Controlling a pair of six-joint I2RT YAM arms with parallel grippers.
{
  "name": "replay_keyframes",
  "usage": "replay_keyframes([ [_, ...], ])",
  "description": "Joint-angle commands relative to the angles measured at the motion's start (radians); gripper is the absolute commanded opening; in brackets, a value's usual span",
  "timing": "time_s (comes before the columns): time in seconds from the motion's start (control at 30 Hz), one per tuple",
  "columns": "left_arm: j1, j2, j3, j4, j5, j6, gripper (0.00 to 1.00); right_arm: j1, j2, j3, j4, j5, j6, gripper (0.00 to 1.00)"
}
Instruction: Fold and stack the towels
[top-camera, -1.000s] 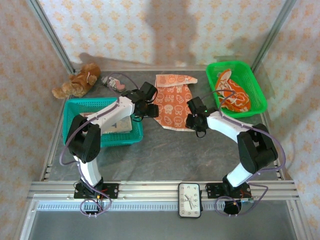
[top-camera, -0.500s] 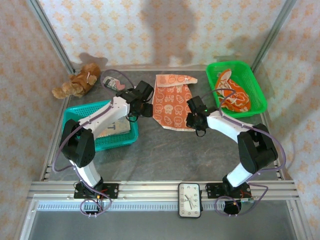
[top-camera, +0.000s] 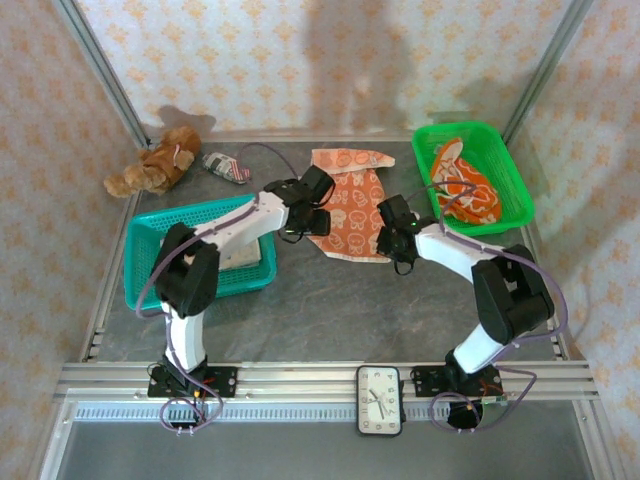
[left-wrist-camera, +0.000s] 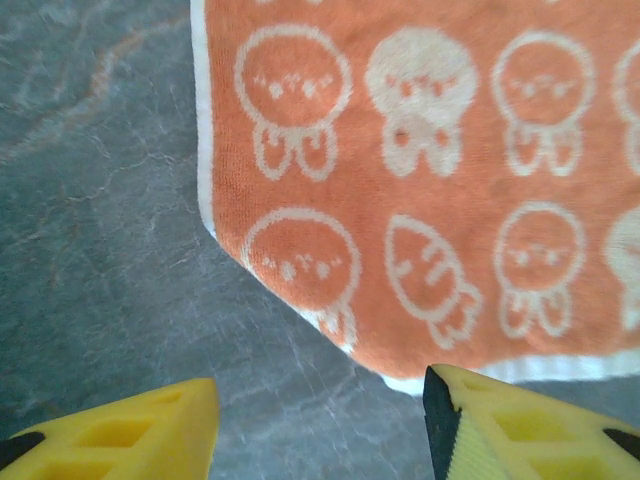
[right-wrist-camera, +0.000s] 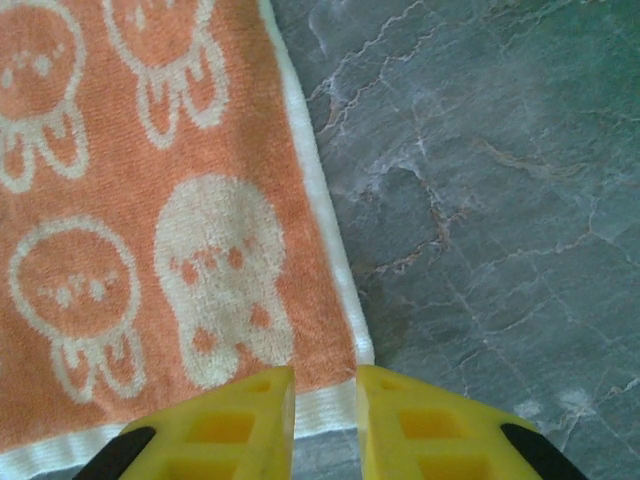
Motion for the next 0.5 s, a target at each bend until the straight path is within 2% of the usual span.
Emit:
replay_keyframes([
  [0.0, 0.018, 0.061, 0.046, 0.003, -0.057, -0.020, 0.56, -0.005, 0.029, -0.003, 0.017, 0.029, 0.012, 0.23],
  [0.37, 0.069, 0.168, 0.053, 0.103, -0.023, -0.044, 0.55, -0.005, 0.078, -0.008, 0.040, 0.010, 0.006, 0.25],
  [0.47, 0.076, 0.183, 0.057, 0.136, -0.010, -0.050, 0.50, -0.004, 0.105, -0.006, 0.049, -0.007, 0.005, 0.24],
])
